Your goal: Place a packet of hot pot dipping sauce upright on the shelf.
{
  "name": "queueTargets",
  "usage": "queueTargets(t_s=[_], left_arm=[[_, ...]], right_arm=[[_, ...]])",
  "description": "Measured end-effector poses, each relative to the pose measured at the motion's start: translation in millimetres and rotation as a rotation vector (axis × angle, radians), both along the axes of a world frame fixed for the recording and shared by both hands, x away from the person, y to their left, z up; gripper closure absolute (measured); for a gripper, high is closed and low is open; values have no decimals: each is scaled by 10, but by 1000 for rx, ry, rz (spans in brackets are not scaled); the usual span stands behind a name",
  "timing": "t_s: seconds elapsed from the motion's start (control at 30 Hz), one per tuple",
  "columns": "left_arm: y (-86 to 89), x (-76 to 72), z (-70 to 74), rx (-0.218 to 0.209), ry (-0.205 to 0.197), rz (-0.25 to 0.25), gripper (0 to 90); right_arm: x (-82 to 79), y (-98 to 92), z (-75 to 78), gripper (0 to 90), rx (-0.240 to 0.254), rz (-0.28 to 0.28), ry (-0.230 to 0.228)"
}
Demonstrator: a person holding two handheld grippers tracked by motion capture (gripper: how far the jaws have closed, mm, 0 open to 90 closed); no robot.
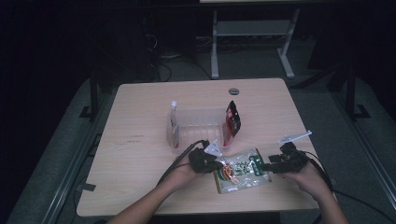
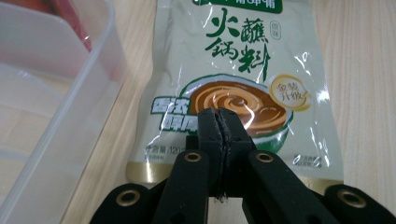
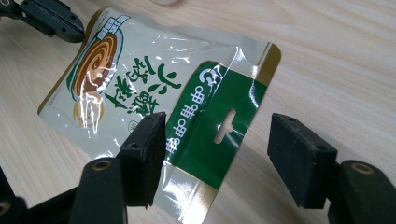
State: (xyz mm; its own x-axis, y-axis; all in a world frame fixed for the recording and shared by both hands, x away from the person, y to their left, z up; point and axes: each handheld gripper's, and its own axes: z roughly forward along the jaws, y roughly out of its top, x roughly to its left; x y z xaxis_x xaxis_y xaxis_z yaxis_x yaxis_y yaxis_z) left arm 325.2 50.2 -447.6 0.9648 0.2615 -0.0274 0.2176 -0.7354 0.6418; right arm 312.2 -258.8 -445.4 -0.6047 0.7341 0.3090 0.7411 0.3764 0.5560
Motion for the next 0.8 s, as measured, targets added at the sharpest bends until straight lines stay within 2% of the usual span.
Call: queueTargets(t_s=[0.13,0.17,0.2,0.33,0.4,0.47,0.57,0.63,0.8], left_arm=[[-39,39,-11,20,-15,1,860],[-46,44,-13,11,-23,11,826],[-54,52,-14,4,-34,25,761],[-99,97,-61,-10,-11,41,477],[-122,122,-83,9,0,26,368],[-158,119,-111,-5,6,44,293],[-204,115,-123,21,-1,20,232],[-244,87,-148,15,18,36,188],[-275,75,-176,18,38,37,169]], right_arm=[[-1,19,2,367,0,-2,5],[-2,20,1,367,1,2,0],[-2,20,0,367,1,3,-1],[-1,22,-5,368,-2,3,3],[-2,27,-2,368,-2,5,5],[-4,32,-3,369,-4,8,1],[-8,39,-3,372,-6,9,5],[-8,39,-8,372,-3,10,2],[-9,43,-12,376,-2,15,-2]])
